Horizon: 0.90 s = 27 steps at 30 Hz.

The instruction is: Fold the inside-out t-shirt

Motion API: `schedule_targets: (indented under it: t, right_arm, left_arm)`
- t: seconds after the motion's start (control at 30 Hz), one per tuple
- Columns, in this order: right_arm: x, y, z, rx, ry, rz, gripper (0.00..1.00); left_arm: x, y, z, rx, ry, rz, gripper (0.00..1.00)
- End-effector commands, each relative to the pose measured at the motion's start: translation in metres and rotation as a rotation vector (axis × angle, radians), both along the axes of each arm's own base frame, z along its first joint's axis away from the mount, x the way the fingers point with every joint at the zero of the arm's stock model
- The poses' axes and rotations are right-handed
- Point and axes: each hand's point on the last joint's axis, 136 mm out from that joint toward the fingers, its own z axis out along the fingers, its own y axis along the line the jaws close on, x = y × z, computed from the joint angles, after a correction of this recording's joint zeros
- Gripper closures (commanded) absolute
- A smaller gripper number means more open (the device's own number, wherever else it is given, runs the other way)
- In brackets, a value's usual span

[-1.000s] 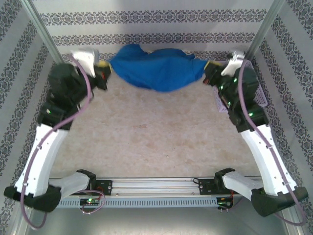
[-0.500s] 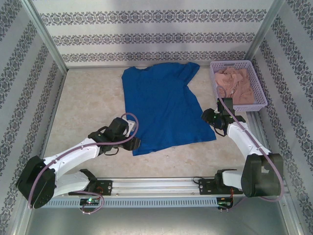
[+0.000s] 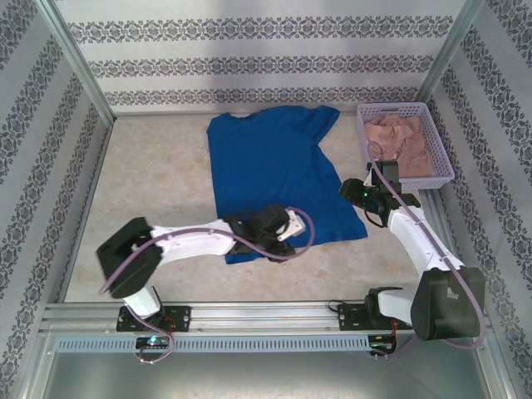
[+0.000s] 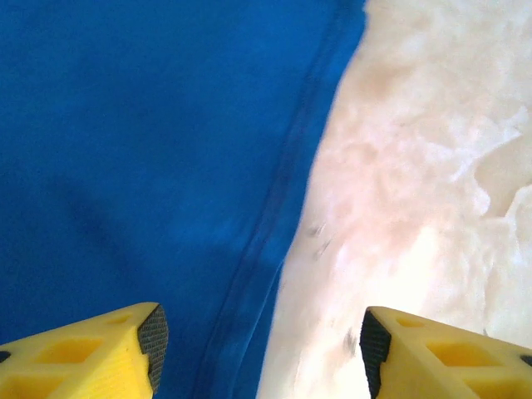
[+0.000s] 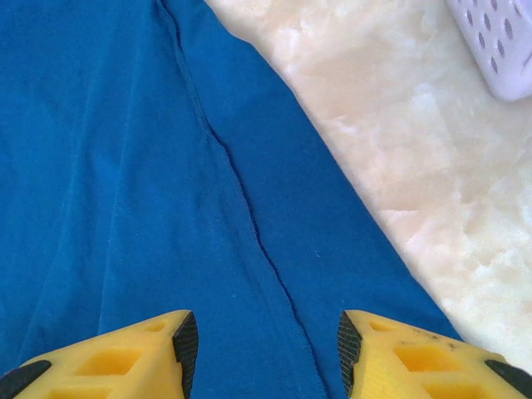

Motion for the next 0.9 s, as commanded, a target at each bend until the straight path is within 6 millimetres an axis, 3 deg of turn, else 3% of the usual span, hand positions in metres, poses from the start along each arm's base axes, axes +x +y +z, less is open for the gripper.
schedule_targets:
  t: [0.0, 0.2, 0.37, 0.6, 0.87]
  right_arm:
    - [0.003, 0.001, 0.009, -0.001, -0.020, 0.023, 0.50]
    - [0.000, 0.000, 0.009, 0.007, -0.022, 0.025, 0.49]
    - [-0.001, 0.001, 0.009, 0.013, -0.025, 0.030, 0.49]
    - [-0.001, 0.004, 0.006, 0.028, -0.020, 0.032, 0.49]
    - [-0.002, 0.006, 0.001, 0.042, -0.009, 0.033, 0.49]
  left_arm:
    - [0.001, -0.020, -0.010, 0.054, -0.043, -0.155, 0.37]
    - [0.013, -0.025, -0.041, 0.127, 0.023, -0.187, 0.51]
    - [0.017, -0.027, -0.043, 0.089, 0.087, -0.182, 0.67]
    - [0.022, -0.029, -0.039, -0.016, 0.213, -0.155, 0.74]
    - [0.030, -0.028, -0.034, -0.096, 0.305, -0.129, 0.72]
